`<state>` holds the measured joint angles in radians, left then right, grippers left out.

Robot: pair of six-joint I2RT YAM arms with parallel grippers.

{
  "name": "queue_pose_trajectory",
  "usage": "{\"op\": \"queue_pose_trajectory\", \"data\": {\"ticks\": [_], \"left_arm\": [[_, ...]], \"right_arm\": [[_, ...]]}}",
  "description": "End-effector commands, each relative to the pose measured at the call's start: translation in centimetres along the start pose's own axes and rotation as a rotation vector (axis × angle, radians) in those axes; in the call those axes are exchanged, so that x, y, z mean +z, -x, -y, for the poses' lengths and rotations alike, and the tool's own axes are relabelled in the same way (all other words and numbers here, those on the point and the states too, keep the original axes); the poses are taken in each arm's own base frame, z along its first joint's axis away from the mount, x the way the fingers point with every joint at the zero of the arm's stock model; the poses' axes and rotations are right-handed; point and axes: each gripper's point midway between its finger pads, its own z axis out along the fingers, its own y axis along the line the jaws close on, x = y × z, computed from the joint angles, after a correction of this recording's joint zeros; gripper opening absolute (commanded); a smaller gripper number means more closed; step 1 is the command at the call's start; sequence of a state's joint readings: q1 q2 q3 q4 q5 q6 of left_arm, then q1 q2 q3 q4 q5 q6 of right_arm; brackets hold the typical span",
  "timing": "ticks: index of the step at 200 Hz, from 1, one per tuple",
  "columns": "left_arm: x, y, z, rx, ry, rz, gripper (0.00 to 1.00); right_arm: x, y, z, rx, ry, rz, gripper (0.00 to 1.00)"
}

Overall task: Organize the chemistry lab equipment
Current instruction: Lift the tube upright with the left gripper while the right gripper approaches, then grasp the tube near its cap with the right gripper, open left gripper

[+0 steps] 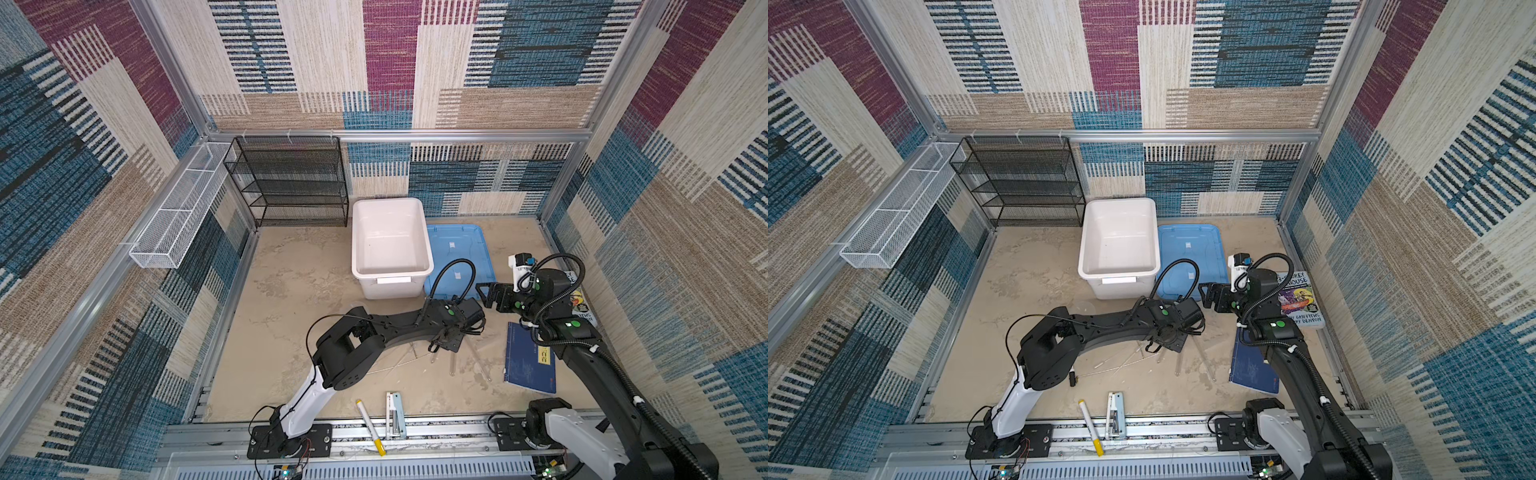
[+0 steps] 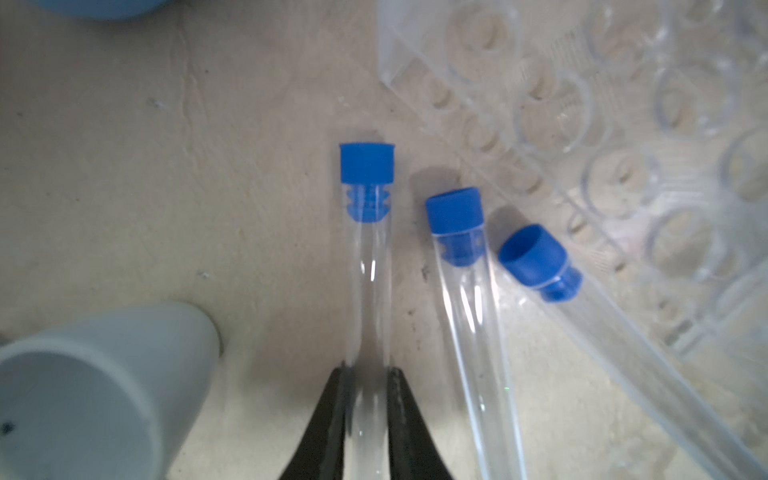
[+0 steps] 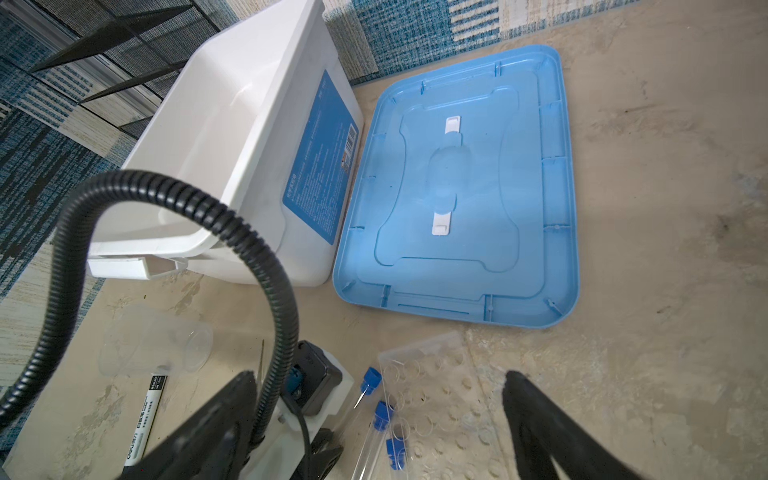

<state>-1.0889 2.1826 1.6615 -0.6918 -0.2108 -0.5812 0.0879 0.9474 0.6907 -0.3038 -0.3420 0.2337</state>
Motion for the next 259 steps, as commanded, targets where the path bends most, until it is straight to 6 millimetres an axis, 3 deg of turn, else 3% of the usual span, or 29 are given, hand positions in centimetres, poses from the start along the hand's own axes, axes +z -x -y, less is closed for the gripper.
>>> {"op": "queue_pose_trajectory", "data": {"ticks": [1, 21, 49, 85, 107, 146, 192, 259], "left_arm": [[-1.8, 1.9, 0.2, -0.028, -0.05, 0.102, 0.2], [-4.0, 3.8, 1.1, 0.002, -0.159, 0.236, 0.2], [-8.9, 6.3, 1.7, 0.082, -0.298, 0.486, 0.19], [-13.0, 6.2, -0.9, 0.114, -0.449, 0.645, 0.19], [-15.0, 4.9, -1.8, 0.181, -0.49, 0.699, 0.19], [-14.8, 3.1, -2.4, 0.231, -0.48, 0.664, 0.19], [-15.5, 4.0, -2.1, 0.225, -0.491, 0.704, 0.19], [-15.2, 4.1, -1.6, 0.242, -0.501, 0.71, 0.19]], "right_arm": [[-0.3, 1.1, -0.7, -0.009, 0.022, 0.029, 0.94], [-0.4, 1.3, -1.3, 0.003, 0.052, 0.024, 0.94], [-0.2, 0.9, -3.1, 0.041, 0.158, -0.031, 0.94], [-0.9, 1.3, -6.3, 0.061, 0.323, -0.108, 0.93], [-1.0, 1.3, -7.5, 0.064, 0.394, -0.151, 0.92], [-0.2, 0.0, -9.6, 0.056, 0.513, -0.238, 0.9], [0.7, -1.4, -10.9, 0.063, 0.589, -0.274, 0.86], [1.7, -2.3, -11.4, 0.082, 0.612, -0.313, 0.57]]}}
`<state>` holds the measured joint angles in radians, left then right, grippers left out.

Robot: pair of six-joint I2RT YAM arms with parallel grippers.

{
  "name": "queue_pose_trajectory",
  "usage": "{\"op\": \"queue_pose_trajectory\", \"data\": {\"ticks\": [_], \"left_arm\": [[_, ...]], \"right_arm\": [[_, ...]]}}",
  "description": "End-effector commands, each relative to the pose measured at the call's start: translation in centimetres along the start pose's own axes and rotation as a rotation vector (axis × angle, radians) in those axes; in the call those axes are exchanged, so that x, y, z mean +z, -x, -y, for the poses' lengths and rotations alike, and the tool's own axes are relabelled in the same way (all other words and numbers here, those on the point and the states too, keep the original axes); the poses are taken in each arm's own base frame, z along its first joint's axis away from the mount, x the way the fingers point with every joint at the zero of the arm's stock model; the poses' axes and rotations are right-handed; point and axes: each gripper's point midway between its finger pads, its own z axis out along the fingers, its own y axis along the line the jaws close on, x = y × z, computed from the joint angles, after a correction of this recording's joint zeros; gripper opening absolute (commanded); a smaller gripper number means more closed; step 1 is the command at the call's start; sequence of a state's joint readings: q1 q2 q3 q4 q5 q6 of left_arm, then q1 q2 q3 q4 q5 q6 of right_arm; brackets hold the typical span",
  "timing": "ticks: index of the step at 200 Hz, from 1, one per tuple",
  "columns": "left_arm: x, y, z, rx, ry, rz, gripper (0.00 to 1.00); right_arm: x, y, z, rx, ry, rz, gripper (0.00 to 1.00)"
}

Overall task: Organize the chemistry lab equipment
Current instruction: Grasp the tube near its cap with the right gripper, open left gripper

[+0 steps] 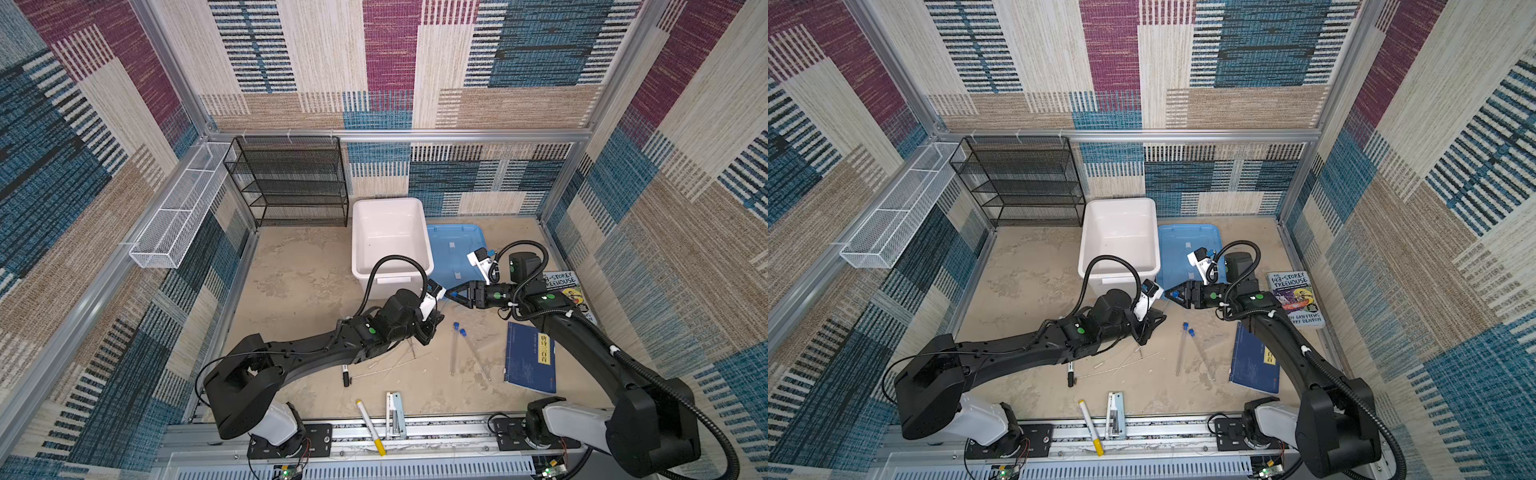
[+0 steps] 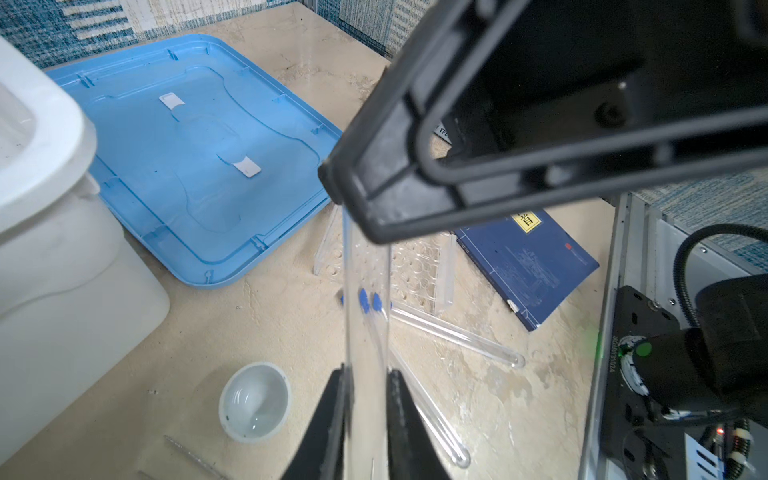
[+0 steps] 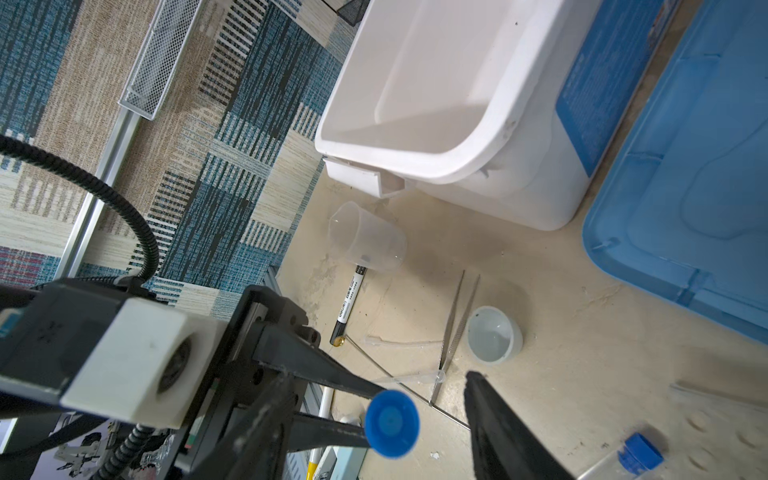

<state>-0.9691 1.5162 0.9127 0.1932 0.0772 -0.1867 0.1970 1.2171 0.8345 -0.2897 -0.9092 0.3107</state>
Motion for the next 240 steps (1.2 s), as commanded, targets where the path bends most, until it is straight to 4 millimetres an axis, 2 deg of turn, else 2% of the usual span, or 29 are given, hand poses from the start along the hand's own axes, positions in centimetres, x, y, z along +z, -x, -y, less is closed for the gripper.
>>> {"op": "queue_pose_trajectory", "data": {"ticks": [1, 33, 50, 121, 139, 160, 222, 234, 240], "left_arm": [[-0.04, 1.24, 0.48, 0.021, -0.023, 0.042, 0.19], [-0.24, 1.25, 0.59, 0.024, -0.029, 0.048, 0.19], [-0.18, 1.17, 0.68, 0.024, -0.034, 0.043, 0.19], [0.21, 1.15, 0.54, 0.032, -0.028, 0.044, 0.18], [0.21, 1.19, 0.44, 0.029, -0.022, 0.048, 0.19], [0.29, 1.17, 0.4, 0.03, -0.021, 0.048, 0.19], [0.31, 1.43, 0.54, 0.027, -0.027, 0.058, 0.19], [0.45, 1.62, 0.7, 0.023, -0.034, 0.057, 0.22], [0.52, 1.78, 0.84, 0.019, -0.04, 0.058, 0.29]], "right_arm": [[0.13, 0.32, -0.46, -0.014, 0.026, 0.008, 0.56], [0.44, 0.44, 0.25, -0.004, 0.005, 0.005, 0.49], [0.6, 0.72, 0.19, -0.003, 0.016, 0.008, 0.43], [0.6, 0.27, 0.43, 0.016, 0.003, -0.012, 0.27], [0.55, 0.18, 0.45, 0.022, 0.0, -0.012, 0.26], [0.54, 0.17, 0.31, 0.028, 0.009, -0.012, 0.32], [0.53, 0.08, 0.17, 0.032, 0.019, -0.012, 0.18], [0.45, 0.18, 0.17, 0.03, 0.011, -0.006, 0.18], [0.41, 0.22, 0.2, 0.027, 0.006, -0.003, 0.18]]}}
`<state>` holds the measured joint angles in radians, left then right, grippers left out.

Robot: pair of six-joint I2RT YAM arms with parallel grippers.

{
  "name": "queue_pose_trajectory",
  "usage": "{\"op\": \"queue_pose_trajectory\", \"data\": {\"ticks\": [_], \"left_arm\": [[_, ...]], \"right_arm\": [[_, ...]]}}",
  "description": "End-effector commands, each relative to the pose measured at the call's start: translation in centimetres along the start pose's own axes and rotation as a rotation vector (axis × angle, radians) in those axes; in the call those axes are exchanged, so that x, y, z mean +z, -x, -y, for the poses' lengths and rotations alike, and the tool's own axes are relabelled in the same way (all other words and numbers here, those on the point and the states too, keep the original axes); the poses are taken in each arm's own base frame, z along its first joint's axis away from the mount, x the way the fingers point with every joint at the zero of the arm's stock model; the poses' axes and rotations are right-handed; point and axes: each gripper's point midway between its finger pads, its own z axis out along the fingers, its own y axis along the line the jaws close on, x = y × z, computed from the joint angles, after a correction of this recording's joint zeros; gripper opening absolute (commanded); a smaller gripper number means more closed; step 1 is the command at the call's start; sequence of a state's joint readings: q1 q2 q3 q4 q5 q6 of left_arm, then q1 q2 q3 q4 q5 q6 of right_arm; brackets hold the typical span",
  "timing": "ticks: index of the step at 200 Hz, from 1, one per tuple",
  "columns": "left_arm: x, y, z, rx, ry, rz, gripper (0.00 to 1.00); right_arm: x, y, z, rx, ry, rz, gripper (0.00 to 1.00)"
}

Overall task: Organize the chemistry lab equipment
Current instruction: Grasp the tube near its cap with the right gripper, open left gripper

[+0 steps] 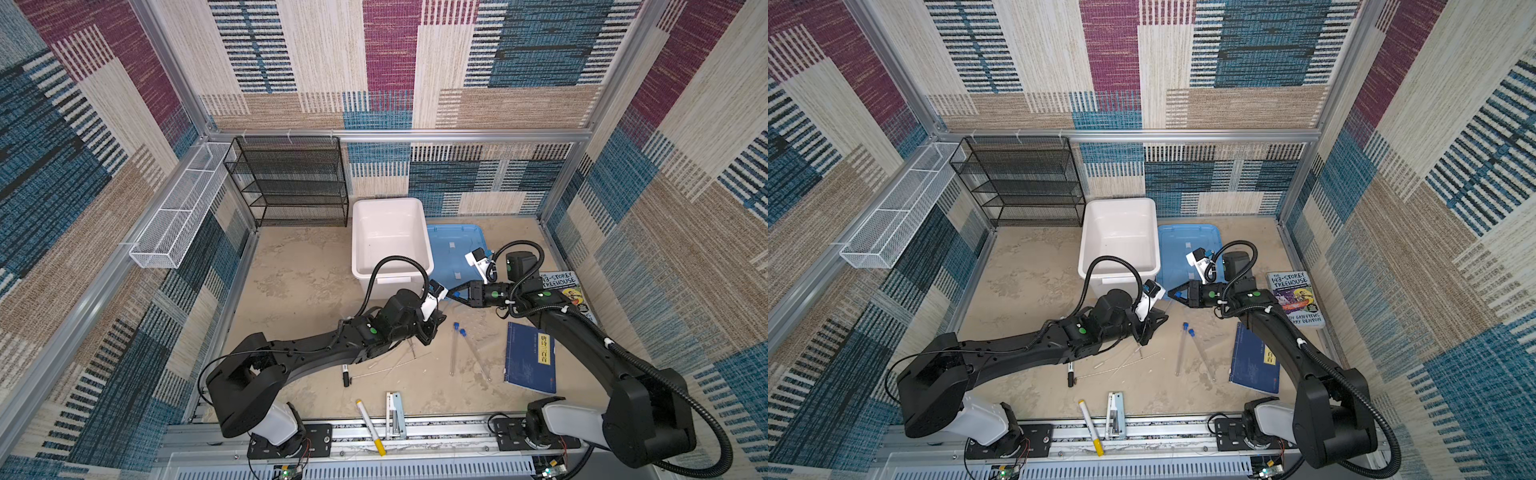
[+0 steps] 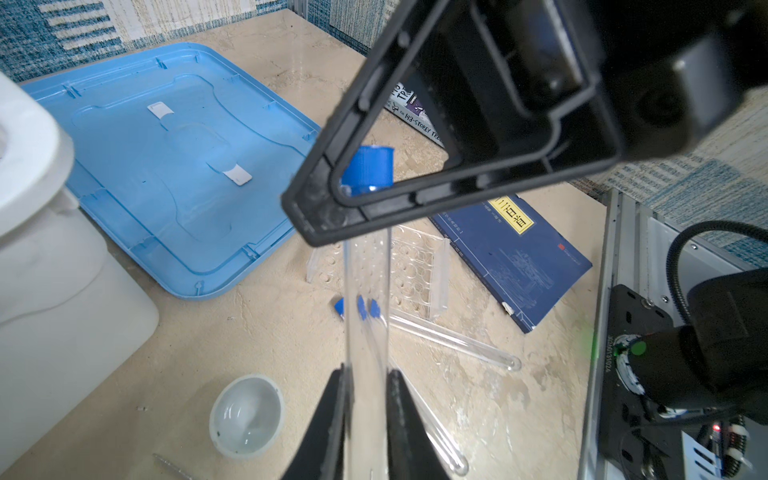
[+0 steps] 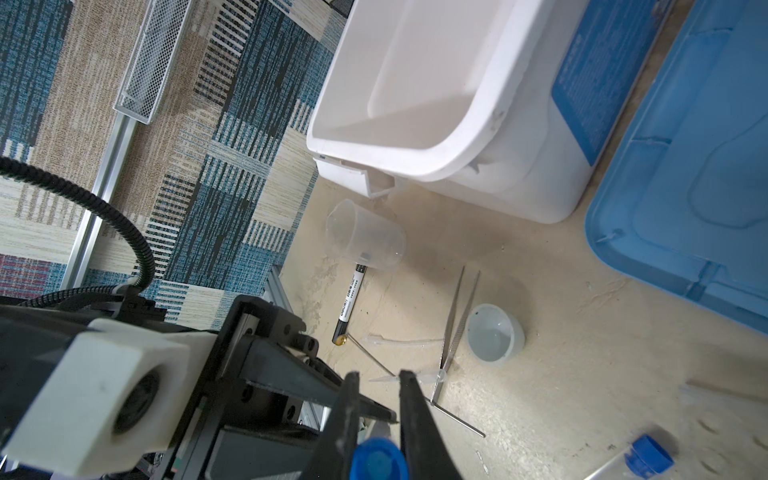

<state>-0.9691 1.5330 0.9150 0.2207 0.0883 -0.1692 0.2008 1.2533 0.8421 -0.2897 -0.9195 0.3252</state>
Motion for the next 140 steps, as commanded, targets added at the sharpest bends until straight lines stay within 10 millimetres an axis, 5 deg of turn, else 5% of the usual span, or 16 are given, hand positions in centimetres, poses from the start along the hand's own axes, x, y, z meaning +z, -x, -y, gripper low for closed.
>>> {"op": "queue_pose_trajectory", "data": {"ticks": [1, 25, 57, 84, 140], "left_arm": [[0.2, 1.6, 0.6, 0.0, -0.026, 0.046, 0.31], [0.3, 2.5, 0.5, -0.053, -0.017, 0.06, 1.0], [-1.3, 4.7, -1.5, -0.369, 0.126, 0.068, 0.99], [-1.3, 5.6, -0.5, -0.574, 0.063, 0.072, 0.99], [1.2, 4.7, 1.6, -0.65, -0.022, -0.012, 0.99]], "right_arm": [[-0.2, 0.4, -0.3, -0.009, -0.001, 0.021, 0.18], [-0.8, 0.8, 0.0, -0.038, -0.058, 0.057, 0.18], [-3.5, 2.6, 1.6, -0.131, -0.297, 0.173, 0.18], [-7.7, 4.7, 2.6, -0.223, -0.551, 0.324, 0.17], [-13.8, 7.8, 3.5, -0.287, -0.836, 0.594, 0.16]]}}
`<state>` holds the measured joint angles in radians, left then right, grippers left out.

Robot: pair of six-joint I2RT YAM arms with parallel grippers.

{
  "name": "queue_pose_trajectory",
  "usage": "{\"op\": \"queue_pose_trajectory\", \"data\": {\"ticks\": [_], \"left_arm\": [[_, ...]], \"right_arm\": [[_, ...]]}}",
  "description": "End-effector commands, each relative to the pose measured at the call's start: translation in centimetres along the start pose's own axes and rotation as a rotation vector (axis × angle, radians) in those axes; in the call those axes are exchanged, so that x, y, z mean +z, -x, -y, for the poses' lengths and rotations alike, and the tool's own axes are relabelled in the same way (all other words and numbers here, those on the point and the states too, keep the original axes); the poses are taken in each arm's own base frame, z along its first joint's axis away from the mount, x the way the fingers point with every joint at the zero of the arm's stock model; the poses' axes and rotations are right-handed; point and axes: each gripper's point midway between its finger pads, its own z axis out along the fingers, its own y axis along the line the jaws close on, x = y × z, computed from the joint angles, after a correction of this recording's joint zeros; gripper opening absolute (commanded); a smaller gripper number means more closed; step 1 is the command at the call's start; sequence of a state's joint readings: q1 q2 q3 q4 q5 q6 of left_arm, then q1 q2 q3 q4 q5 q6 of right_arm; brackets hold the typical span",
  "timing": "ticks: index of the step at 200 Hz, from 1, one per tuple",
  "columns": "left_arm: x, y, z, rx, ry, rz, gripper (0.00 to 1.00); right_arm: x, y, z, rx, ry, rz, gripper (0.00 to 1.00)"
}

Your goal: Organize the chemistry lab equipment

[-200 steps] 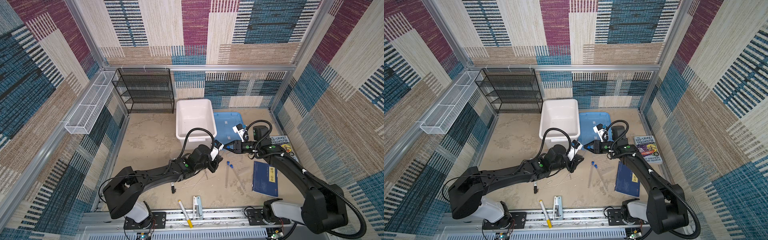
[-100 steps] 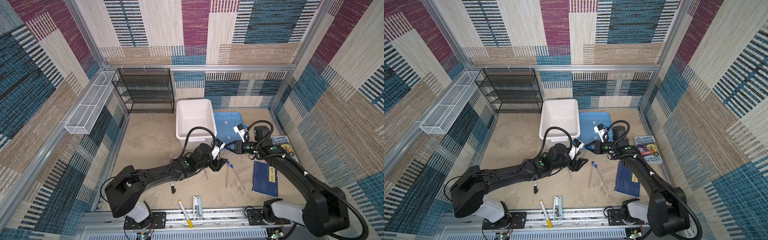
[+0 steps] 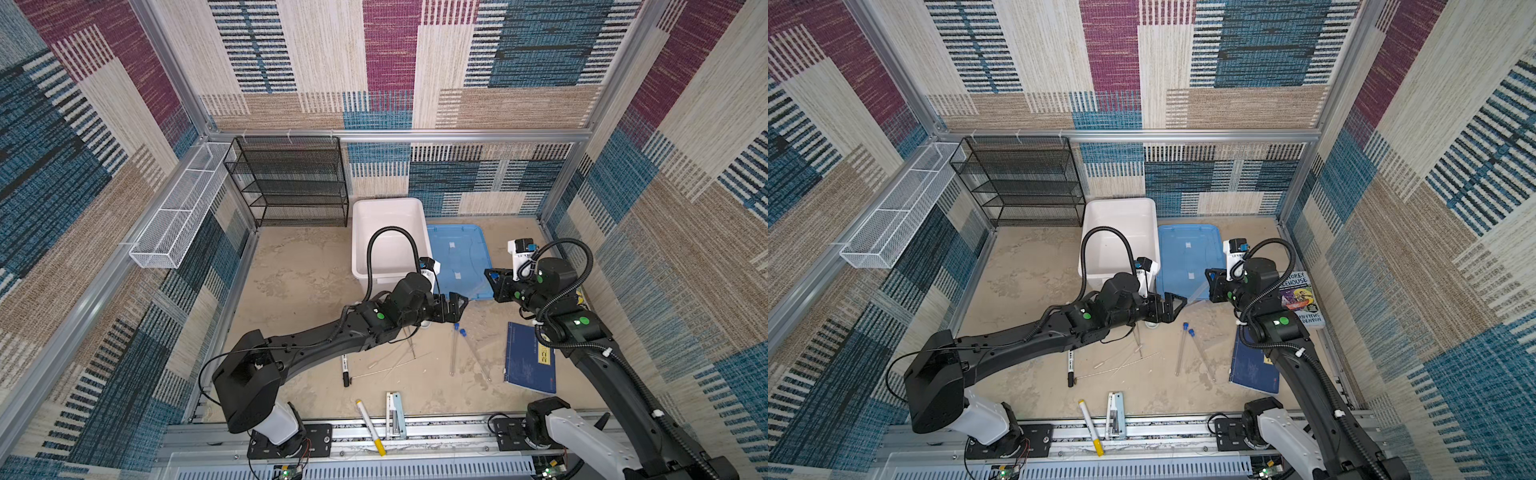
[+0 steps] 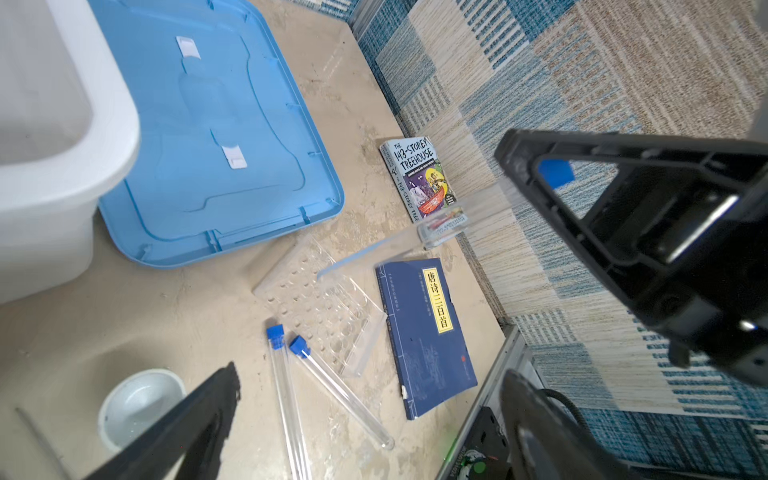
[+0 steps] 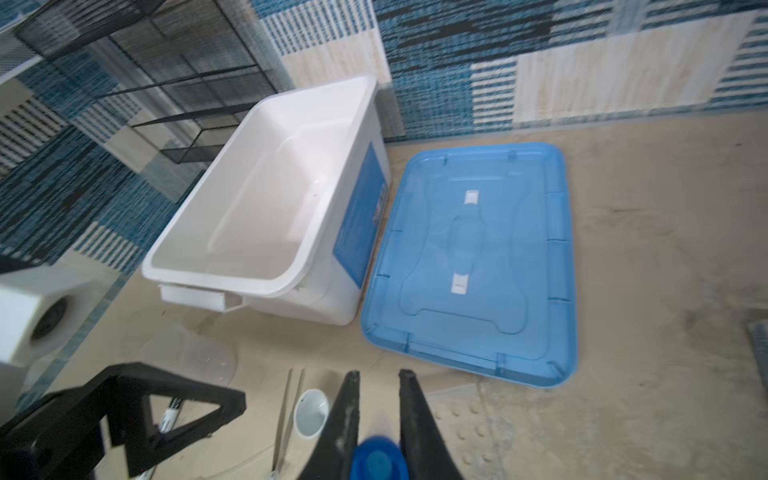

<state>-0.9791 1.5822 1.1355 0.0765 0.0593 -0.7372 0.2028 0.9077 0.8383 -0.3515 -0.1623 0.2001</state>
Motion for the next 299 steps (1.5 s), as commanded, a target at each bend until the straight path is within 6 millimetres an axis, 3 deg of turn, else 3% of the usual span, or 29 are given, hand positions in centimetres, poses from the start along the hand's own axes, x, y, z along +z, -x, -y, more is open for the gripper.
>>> {"op": "queue_pose_trajectory", "data": {"ticks": [1, 40, 169, 299], "left_arm": [[0.8, -1.1, 0.2, -0.09, -0.015, -0.051, 0.99], [2.0, -1.9, 0.3, -0.144, -0.046, -0.076, 0.99], [3.5, -4.0, -1.3, -0.175, -0.006, -0.119, 0.99], [3.5, -4.4, -2.1, -0.167, 0.027, -0.12, 0.99]], "right_arm": [[-0.5, 2.1, 3.4, -0.027, -0.204, 0.12, 0.15], [0.6, 0.4, 4.3, -0.046, -0.247, 0.137, 0.15], [4.2, -3.7, 4.3, -0.06, -0.227, 0.035, 0.15], [5.5, -6.0, 5.0, -0.052, -0.241, -0.03, 0.18]]}}
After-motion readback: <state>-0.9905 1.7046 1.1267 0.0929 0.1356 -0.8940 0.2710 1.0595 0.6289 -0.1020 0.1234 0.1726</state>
